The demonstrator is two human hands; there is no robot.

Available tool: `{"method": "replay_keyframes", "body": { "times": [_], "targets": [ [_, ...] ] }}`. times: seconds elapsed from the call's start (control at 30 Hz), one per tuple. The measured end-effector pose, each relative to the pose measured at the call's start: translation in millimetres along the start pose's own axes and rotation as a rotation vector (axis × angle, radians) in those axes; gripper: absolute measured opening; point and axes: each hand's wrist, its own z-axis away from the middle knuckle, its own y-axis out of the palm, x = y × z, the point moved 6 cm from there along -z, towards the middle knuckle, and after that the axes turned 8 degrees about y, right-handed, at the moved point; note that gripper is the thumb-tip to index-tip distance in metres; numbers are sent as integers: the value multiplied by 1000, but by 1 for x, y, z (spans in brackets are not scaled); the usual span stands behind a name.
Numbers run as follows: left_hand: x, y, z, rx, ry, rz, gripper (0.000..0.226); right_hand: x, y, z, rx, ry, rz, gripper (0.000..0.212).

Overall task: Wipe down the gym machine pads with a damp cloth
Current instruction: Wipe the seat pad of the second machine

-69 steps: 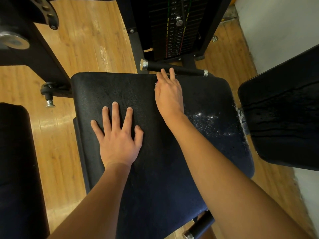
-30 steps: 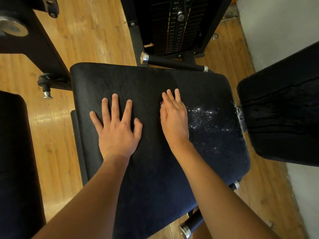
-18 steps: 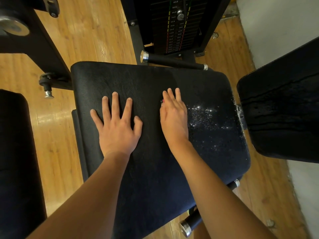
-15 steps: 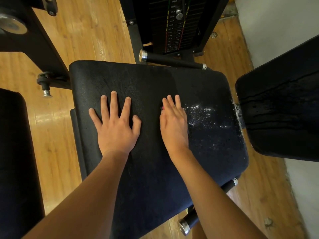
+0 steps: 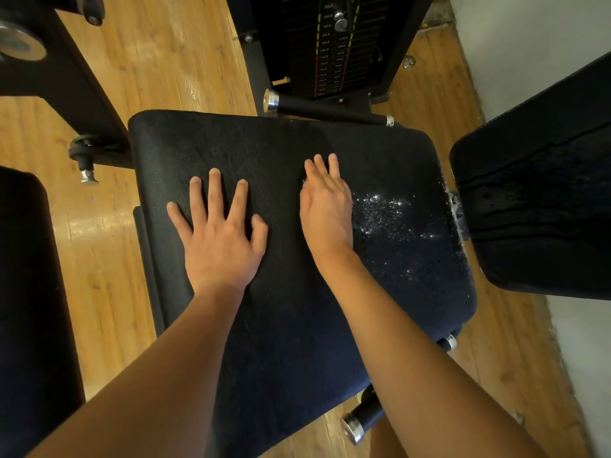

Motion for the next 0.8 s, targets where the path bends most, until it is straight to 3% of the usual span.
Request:
{"method": "replay_keyframes", "body": {
  "times": [0.33,0.8],
  "targets": [
    [0,1,1,-8,7,3,60,-28,-8,76,19,21,-46,41],
    [0,-1,1,1,2,-7,60,-18,-2,43,35,1,4,43]
  ]
}}
